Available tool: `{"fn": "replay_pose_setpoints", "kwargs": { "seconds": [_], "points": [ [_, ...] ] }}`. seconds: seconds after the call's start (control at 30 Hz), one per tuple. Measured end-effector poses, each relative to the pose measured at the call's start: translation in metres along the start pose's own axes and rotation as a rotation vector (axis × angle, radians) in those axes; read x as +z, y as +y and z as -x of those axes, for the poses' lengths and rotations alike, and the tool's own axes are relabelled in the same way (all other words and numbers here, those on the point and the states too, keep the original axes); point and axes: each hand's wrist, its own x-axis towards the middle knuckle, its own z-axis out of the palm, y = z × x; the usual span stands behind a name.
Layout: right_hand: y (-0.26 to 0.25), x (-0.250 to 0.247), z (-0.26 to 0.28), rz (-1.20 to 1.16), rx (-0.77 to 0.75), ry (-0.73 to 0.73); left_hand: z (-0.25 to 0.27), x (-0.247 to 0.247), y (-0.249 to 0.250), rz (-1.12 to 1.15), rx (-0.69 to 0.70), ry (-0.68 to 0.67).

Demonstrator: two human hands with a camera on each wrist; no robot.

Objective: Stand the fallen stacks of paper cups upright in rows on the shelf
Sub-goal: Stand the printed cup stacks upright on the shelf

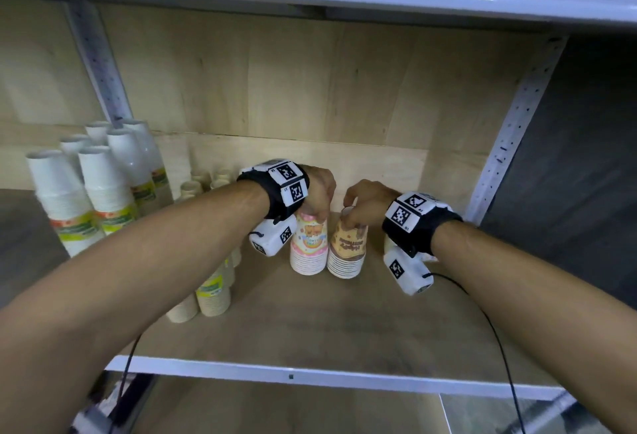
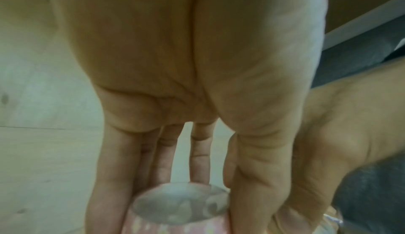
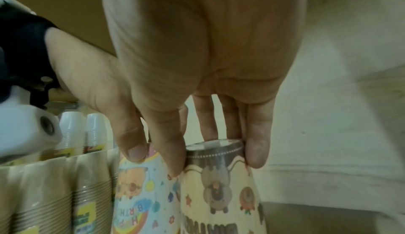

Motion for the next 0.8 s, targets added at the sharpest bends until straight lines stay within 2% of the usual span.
{"fn": "replay_pose_setpoints", "kwargs": {
  "seconds": [0.27, 0.53, 0.63, 0.8],
  "points": [
    [-0.037, 0.026, -0.018, -0.049, -0.105, -0.029, 0.01, 0.02, -0.038, -0.081, -0.126, -0.108],
    [-0.047, 0.037, -0.028, -0.069, -0.156, -0.047, 0.008, 0.029, -0.052, -0.091, -0.153, -0.133],
    [-0.041, 0.038, -0.03, -0.087, -0.161, -0.066, 0.008, 0.022, -0.053, -0.061, -0.103, -0.148],
    [-0.014, 0.023, -0.022, -0.069, -0.089, -0.027, 0.005, 0.005, -0.045, -0.033, -0.073, 0.008]
  ]
}}
